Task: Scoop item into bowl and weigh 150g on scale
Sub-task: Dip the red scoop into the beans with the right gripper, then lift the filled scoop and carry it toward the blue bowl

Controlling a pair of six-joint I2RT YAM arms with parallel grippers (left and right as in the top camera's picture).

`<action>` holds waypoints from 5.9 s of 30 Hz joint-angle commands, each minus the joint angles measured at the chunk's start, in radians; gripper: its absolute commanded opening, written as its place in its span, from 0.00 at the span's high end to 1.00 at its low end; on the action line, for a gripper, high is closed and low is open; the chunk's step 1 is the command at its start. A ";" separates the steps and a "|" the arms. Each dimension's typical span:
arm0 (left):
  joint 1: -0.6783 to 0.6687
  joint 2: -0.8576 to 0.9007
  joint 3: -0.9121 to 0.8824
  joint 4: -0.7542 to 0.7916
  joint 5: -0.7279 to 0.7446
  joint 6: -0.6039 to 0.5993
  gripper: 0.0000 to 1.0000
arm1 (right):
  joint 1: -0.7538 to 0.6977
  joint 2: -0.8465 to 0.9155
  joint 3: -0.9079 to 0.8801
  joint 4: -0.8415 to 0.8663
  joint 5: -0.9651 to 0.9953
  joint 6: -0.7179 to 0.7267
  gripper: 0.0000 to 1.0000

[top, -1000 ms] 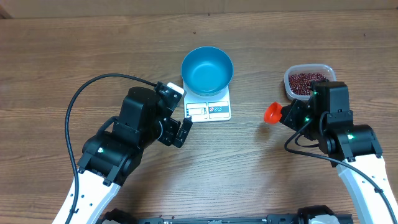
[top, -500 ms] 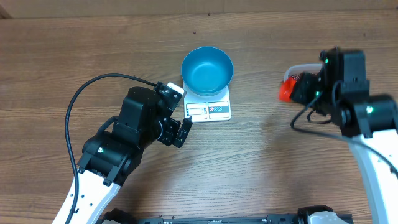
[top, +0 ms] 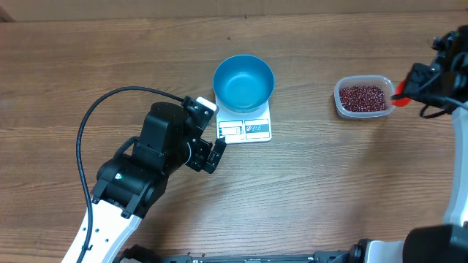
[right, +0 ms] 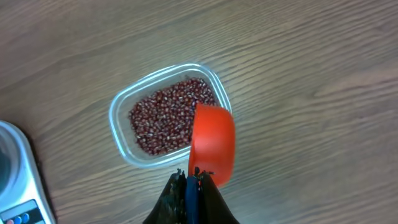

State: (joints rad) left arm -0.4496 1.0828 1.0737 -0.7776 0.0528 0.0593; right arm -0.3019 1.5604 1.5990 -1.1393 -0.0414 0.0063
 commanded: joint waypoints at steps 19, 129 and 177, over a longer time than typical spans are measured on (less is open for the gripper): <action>0.004 -0.011 0.008 0.003 0.011 0.016 0.00 | -0.023 0.187 -0.024 0.159 -0.163 -0.248 0.96; 0.004 -0.011 0.008 0.003 0.011 0.016 0.00 | -0.290 0.432 -0.270 0.333 -0.965 -0.145 0.96; 0.004 -0.011 0.008 0.003 0.011 0.016 0.00 | -0.402 0.431 -0.270 0.182 -1.272 -0.201 0.96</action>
State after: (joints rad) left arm -0.4496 1.0828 1.0737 -0.7780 0.0528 0.0593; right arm -0.7044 1.9854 1.3346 -0.9501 -1.2648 -0.1841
